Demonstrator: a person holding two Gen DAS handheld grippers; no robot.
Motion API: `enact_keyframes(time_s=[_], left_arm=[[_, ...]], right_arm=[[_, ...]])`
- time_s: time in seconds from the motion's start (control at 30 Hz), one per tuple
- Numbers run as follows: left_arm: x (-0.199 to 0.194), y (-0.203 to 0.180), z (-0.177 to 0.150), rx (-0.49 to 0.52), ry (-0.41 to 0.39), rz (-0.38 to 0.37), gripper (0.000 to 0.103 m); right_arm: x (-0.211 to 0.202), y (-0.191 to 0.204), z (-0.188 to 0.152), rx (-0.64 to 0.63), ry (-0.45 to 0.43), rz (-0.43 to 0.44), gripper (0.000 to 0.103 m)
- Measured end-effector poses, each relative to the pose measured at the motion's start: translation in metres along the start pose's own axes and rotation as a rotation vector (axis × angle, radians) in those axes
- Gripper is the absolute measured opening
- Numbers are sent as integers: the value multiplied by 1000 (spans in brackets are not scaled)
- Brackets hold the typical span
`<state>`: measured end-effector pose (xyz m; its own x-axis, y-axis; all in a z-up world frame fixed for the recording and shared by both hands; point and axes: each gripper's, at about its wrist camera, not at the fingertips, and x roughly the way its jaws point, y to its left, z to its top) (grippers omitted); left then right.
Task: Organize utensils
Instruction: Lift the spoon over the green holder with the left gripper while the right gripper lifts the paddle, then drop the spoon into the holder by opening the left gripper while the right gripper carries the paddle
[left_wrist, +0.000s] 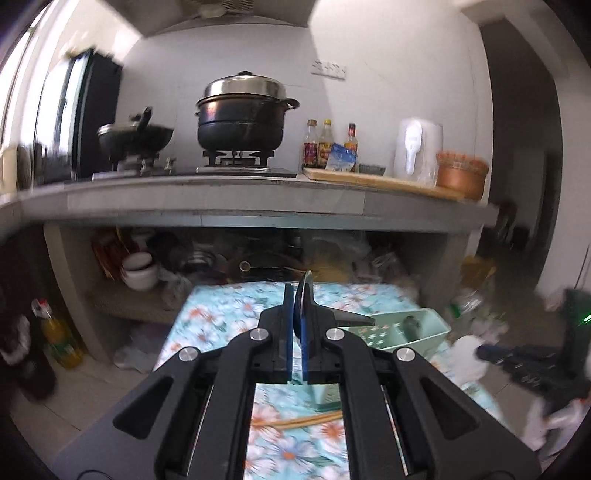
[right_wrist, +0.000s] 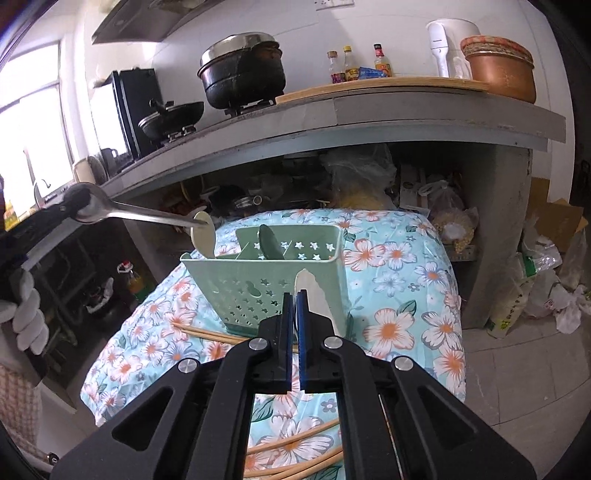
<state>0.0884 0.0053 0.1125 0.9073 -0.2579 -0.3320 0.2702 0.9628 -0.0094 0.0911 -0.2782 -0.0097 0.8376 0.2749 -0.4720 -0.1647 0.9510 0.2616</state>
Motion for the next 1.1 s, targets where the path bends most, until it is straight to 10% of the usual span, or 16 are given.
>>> enact_keyframes(time_s=[0.43,0.8,0.9,1.1], left_arm=[[78,-63,-19,301,174,130,2],[104,-50,-18,93,230,-43,9],[104,-42,-16,13,216,-100,32],[93,-24,-13,-91,159,-160,47]], right_arm=[[-10,-36,-6,87,-34,61,3],[-12,-47,-6,120,-44,90,3],[-11,-48,-5,124,-43,92,3],[-9,-50,-4,130,-40,91,3]])
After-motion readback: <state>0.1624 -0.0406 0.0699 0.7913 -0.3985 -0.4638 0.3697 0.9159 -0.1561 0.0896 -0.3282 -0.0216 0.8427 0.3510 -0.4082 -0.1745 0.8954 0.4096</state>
